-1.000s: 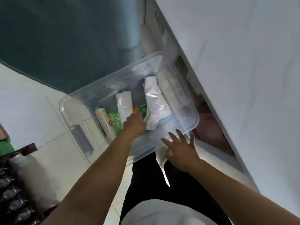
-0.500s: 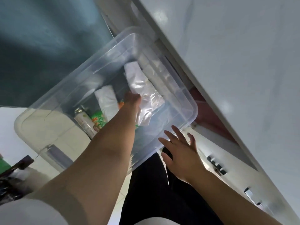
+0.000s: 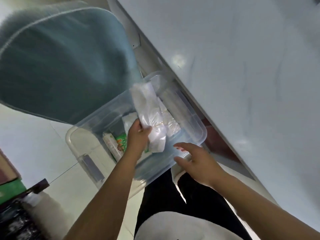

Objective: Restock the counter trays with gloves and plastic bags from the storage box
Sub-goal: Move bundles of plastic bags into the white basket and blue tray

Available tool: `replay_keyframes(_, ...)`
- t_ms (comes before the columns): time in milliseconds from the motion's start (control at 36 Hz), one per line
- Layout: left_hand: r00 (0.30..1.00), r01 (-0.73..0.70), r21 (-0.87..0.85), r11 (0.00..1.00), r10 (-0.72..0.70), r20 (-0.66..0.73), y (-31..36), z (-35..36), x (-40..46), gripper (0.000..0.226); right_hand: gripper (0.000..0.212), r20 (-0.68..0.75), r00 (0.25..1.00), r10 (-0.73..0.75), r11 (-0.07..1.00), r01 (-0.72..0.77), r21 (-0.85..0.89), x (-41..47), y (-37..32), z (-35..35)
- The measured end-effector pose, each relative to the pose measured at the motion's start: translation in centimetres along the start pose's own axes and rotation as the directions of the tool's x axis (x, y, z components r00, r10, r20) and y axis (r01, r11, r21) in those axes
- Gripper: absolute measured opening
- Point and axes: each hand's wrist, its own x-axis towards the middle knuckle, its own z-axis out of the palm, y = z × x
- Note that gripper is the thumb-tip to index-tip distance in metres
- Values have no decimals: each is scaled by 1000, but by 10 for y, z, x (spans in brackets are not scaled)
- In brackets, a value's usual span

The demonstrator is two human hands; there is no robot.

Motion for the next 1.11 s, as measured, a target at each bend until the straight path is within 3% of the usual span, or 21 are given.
replay_keyframes(111,993,-110,-76,991,113,34,38,-29,-53,29,66,-119,988,-98,983,115,145,-12,-26,-21)
replay_keyframes(194,980,-154,-197,968,175,90,68,-44,-92,26,80,-91,989,-120,956,140,258,-23,-43,-41)
replay_keyframes(361,928,-242,-338,909,319,193,124,-37,-159,26,64,1,978,-208,853,180,490,-57,-61,-83)
replay_keyframes(528,823,-310,-421,852,463,330,161,21,-197,36,42,-46,971,-235,817,223,532,-105,-37,-121)
replay_keyframes(639,754,-261,-291,920,382,533,168,80,-193,76,42,-150,983,-103,832,168,529,-132,15,-141)
replay_keyframes(722,744,-189,-193,963,269,612,158,120,-178,83,50,-206,978,38,845,79,529,-137,47,-141)
replay_keyframes(778,717,-147,-112,983,184,673,149,187,-187,80,56,-310,940,146,846,44,532,-163,95,-155)
replay_keyframes(889,712,-59,-155,986,150,685,136,230,-180,81,68,-403,888,223,907,-38,419,-166,121,-165)
replay_keyframes(972,797,-49,-95,994,97,597,124,267,-192,87,80,-453,834,313,945,-228,233,-180,153,-176)
replay_keyframes(1028,872,-251,75,965,192,450,118,278,-203,76,89,-488,805,337,939,-325,112,-185,167,-174)
replay_keyframes(1056,861,-424,208,881,322,393,116,280,-205,67,95,-523,788,325,939,-334,82,-186,170,-170)
replay_keyframes(1111,687,-727,377,574,600,410,116,282,-203,54,99,-613,748,254,954,-298,32,-181,172,-161)
